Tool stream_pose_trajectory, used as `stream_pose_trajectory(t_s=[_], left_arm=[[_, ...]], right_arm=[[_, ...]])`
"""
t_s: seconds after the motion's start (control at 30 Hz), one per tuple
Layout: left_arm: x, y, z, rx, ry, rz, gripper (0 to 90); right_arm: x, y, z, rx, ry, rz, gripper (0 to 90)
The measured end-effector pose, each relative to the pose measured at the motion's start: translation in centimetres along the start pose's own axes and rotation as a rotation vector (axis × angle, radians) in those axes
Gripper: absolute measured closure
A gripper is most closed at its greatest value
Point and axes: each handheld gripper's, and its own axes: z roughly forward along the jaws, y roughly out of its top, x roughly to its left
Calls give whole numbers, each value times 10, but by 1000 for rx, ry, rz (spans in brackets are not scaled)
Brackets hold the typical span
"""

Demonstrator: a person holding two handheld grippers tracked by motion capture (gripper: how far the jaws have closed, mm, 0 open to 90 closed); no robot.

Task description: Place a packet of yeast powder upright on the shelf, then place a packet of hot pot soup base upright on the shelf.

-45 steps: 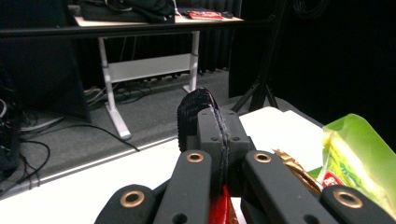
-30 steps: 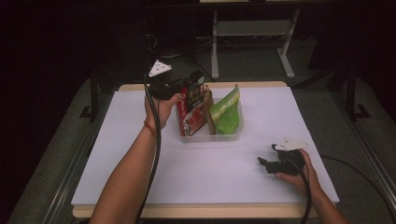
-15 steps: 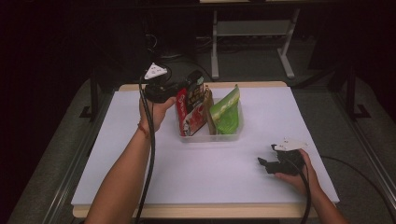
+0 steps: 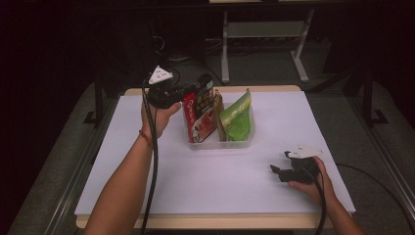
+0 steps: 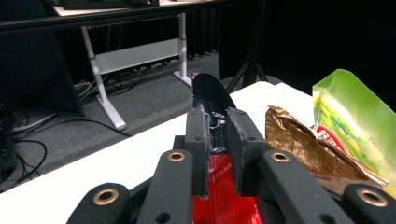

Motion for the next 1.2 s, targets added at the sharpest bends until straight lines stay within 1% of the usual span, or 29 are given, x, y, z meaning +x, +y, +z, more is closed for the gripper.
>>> stream_pose_trajectory(t_s=[0.07,0.13,0.2,0.33,0.37,0.43,0.47,0.5,0.53,0.6,0.63,0.73,0.83,0.97,1.1,1.17,1.2], left_arm=[[1,-1,-2,4,9,13,758],[1,-2,-4,7,8,19,739],[1,-4,-7,14,12,37,713],[3,-7,-13,22,-2,51,667],[4,-8,-15,28,-8,61,658],[5,-9,-19,36,-6,85,644],[6,-10,-21,34,-11,91,631],[7,-12,-24,36,-9,97,623],[8,-14,-26,41,-2,106,595],[10,-17,-31,39,-9,113,587],[12,-19,-33,43,-8,116,579],[14,-24,-38,62,-2,142,529],[16,-29,-41,76,-13,156,481],[17,-35,-45,105,-8,179,413],[17,-41,-51,120,-3,200,386],[17,-45,-53,130,-11,206,375],[16,-47,-53,130,-5,216,369]], right_arm=[[0,0,0,0,1,1,232],[0,0,0,-1,0,1,232],[0,0,0,-1,0,1,232],[0,0,0,3,-1,0,232],[0,0,1,6,-1,-6,232],[0,1,0,6,0,-12,231],[0,1,0,3,1,-12,231],[0,1,1,3,0,-4,231],[0,1,1,3,1,0,231],[-1,2,0,1,-3,-4,231],[-1,2,0,-2,1,3,232],[-2,2,0,-5,3,8,232],[-2,3,0,-7,0,1,232],[-3,2,-1,-10,-2,6,232],[-3,3,-2,-17,-6,5,232],[-3,4,-3,-24,-5,3,232],[-3,5,-3,-25,-4,5,232]])
